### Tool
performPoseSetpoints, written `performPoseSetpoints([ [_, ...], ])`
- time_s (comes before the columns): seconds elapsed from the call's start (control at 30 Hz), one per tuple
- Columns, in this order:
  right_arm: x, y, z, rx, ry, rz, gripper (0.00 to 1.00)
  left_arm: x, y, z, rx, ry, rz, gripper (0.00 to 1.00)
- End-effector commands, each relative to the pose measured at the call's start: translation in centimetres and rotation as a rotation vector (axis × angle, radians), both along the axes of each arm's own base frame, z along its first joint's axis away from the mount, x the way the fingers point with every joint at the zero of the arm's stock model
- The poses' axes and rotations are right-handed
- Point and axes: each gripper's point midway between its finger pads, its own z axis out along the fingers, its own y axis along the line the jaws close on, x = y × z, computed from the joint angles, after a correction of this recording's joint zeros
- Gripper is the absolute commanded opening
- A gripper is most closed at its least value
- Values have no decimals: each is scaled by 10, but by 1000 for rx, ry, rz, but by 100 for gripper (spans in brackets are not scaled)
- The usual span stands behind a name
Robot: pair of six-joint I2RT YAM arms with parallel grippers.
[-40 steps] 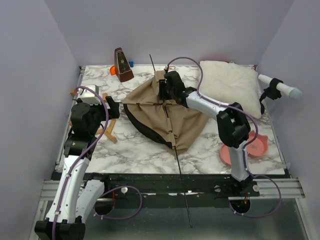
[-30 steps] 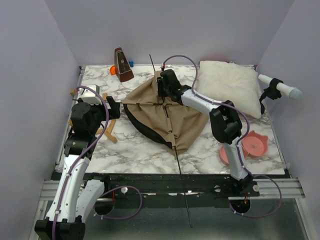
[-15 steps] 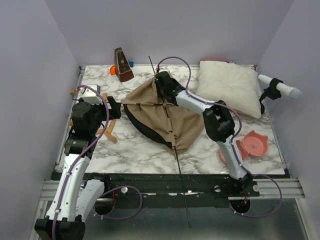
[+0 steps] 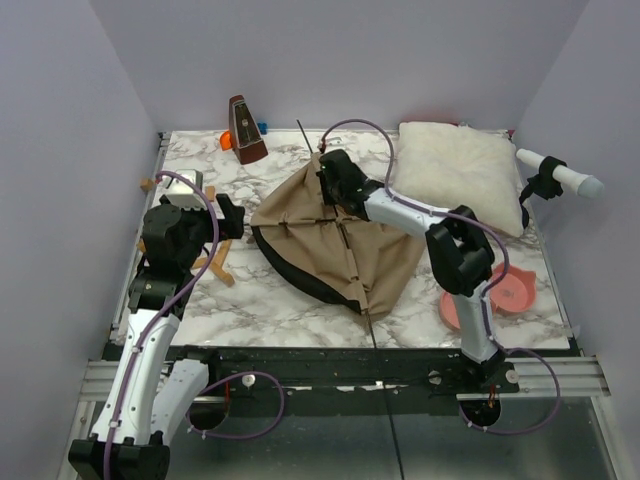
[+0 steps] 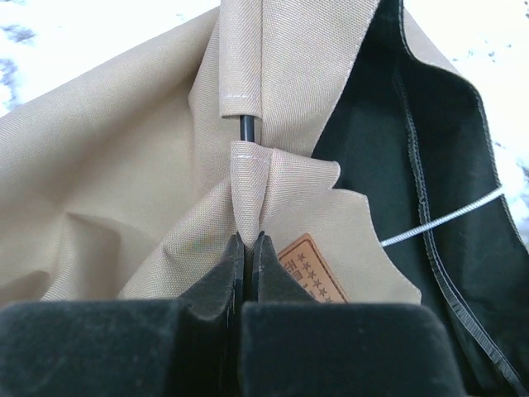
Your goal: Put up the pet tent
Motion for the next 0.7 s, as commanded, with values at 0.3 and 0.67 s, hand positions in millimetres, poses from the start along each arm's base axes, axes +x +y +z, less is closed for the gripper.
performPoseSetpoints([
  [0.3, -134, -29, 35, 239, 119, 193, 1, -12, -72, -5, -17, 11, -338, 99],
  [0.67, -186, -78, 48, 261, 101, 141, 46, -11, -99, -19, -81, 98, -448, 99],
])
